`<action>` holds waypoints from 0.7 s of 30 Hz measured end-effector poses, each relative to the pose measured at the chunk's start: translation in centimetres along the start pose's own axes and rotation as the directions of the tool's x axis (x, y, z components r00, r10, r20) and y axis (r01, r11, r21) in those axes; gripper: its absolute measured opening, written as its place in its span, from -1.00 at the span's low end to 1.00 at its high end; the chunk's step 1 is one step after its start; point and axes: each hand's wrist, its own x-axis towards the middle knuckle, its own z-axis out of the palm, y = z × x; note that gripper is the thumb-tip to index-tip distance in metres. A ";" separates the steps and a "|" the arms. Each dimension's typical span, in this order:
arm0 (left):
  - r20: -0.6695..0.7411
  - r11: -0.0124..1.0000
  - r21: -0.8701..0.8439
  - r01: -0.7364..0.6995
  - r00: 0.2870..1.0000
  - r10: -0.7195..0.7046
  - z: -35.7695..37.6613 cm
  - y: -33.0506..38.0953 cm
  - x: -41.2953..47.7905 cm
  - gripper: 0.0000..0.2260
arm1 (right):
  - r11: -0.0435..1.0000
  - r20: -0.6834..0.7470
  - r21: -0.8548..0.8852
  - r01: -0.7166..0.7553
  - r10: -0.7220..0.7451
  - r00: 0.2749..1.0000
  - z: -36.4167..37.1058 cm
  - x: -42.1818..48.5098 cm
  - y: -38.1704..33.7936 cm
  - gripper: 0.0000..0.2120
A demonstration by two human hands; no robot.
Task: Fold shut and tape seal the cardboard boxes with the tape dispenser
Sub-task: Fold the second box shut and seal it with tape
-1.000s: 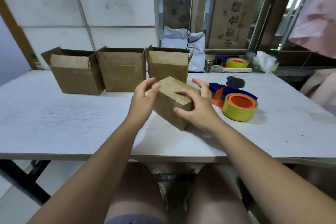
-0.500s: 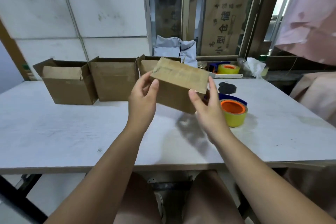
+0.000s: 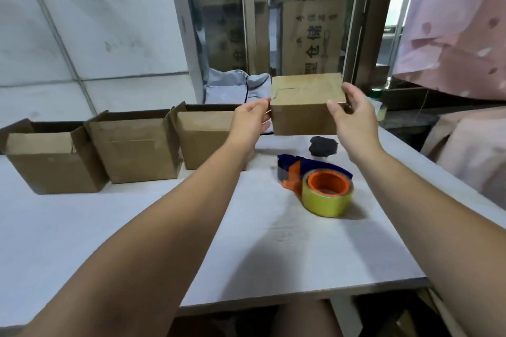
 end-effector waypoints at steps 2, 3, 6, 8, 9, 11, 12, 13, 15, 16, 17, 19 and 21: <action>0.058 0.998 -0.024 0.066 0.996 -0.064 1.4 -0.7 1.2 -0.81 | 0.999 -0.002 -0.035 -0.038 0.038 0.999 -0.4 1.3 1.7 -0.59; 0.074 0.995 -0.014 0.097 0.993 -0.095 2.1 -1.1 1.6 -0.80 | 0.997 0.001 -0.053 -0.063 0.063 0.998 -0.6 1.9 2.6 -0.63; 0.061 0.984 0.061 0.169 0.983 -0.173 3.4 -2.7 3.1 -0.77 | 0.987 0.019 -0.079 -0.142 0.144 0.989 -0.9 2.8 5.4 -0.71; 0.050 0.974 0.097 0.206 0.976 -0.212 3.9 -3.8 3.8 -0.77 | 0.975 0.025 -0.105 -0.194 0.198 0.980 -0.9 3.1 7.2 -0.75; 0.043 0.965 0.130 0.229 0.971 -0.237 4.1 -4.3 4.1 -0.79 | 0.968 0.028 -0.115 -0.222 0.227 0.973 -0.9 3.1 7.9 -0.76; 0.044 0.949 0.178 0.261 0.961 -0.272 4.4 -5.1 4.5 -0.81 | 0.956 0.023 -0.114 -0.272 0.276 0.961 -1.0 3.1 8.8 -0.77; 0.041 0.947 0.179 0.266 0.960 -0.278 4.5 -5.5 4.6 -0.80 | 0.951 0.020 -0.108 -0.289 0.292 0.956 -1.0 3.0 9.1 -0.77; 0.033 0.951 0.178 0.255 0.964 -0.264 4.5 -5.7 4.8 -0.81 | 0.947 0.014 -0.110 -0.301 0.304 0.952 -1.1 3.0 9.1 -0.77; -0.024 0.951 0.280 0.133 0.991 -0.132 4.2 -6.1 5.0 -0.78 | 0.947 -0.016 -0.161 -0.276 0.277 0.961 -1.1 2.9 8.6 -0.78; -0.040 0.921 0.389 0.026 0.999 -0.012 3.9 -6.0 4.8 -0.74 | 0.946 -0.045 -0.230 -0.226 0.222 0.974 -1.0 2.8 8.0 -0.78; -0.030 0.867 0.488 -0.099 0.991 0.131 3.5 -5.8 4.3 -0.73 | 0.941 -0.064 -0.301 -0.153 0.140 0.988 -0.9 2.6 7.3 -0.77; 0.063 0.714 0.600 -0.360 0.912 0.406 2.7 -4.9 2.9 -0.77 | 0.937 -0.033 -0.350 0.009 -0.022 0.999 -0.2 2.1 5.4 -0.74; 0.196 0.440 0.684 -0.582 0.727 0.658 1.5 -3.8 1.8 -0.75 | 0.924 0.051 -0.355 0.143 -0.134 0.990 1.0 1.3 3.3 -0.71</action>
